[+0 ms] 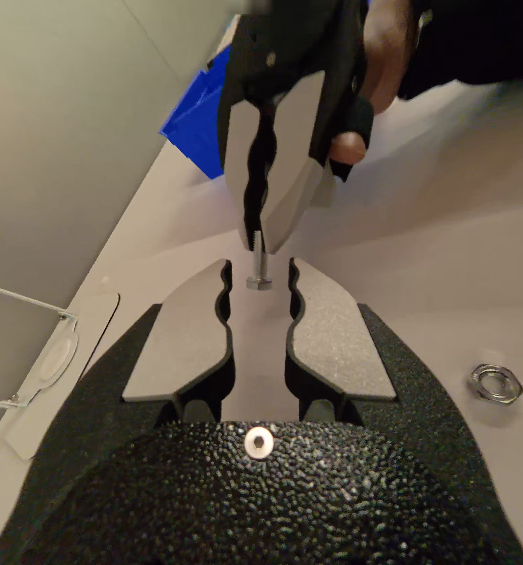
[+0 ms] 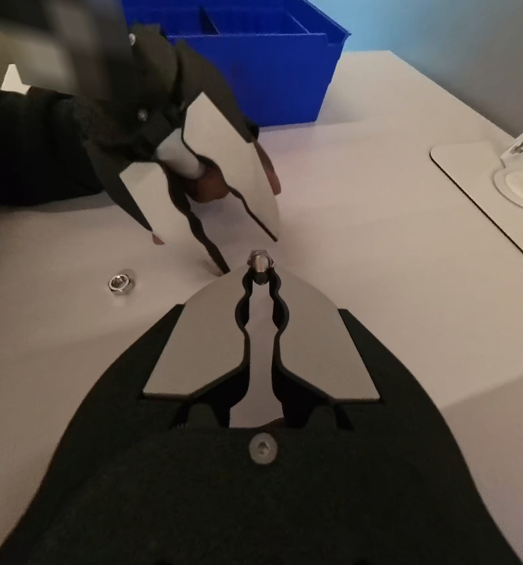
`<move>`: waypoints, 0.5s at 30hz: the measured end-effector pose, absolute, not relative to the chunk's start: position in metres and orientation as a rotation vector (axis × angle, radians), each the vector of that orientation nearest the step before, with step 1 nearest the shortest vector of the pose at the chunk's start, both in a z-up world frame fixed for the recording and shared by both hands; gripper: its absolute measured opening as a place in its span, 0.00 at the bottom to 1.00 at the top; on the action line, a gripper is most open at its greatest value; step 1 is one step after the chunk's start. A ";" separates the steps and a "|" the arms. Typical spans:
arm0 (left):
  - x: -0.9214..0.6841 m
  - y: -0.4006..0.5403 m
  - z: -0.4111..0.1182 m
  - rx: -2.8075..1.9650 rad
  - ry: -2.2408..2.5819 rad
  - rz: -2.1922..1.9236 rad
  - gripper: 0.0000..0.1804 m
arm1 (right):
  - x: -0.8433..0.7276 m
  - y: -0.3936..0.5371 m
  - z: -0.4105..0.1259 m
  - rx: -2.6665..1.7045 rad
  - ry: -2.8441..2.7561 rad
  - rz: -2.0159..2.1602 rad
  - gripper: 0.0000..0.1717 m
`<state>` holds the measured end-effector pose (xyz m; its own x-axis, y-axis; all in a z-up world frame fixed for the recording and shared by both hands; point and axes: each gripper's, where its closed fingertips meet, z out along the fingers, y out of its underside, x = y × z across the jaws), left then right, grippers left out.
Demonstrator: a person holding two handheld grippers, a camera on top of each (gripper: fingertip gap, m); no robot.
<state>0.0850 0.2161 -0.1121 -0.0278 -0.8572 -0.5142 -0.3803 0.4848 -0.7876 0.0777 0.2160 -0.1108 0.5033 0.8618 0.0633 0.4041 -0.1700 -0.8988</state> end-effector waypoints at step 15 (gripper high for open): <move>0.087 0.222 -0.141 -1.184 1.708 -0.440 0.14 | 0.077 0.211 -0.119 -1.858 -1.073 0.596 0.05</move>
<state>0.0871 0.2222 -0.1405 -0.0519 -0.8598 -0.5080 -0.5079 0.4607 -0.7279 0.0766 0.2114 -0.1194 0.5108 0.8594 0.0228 0.4354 -0.2357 -0.8689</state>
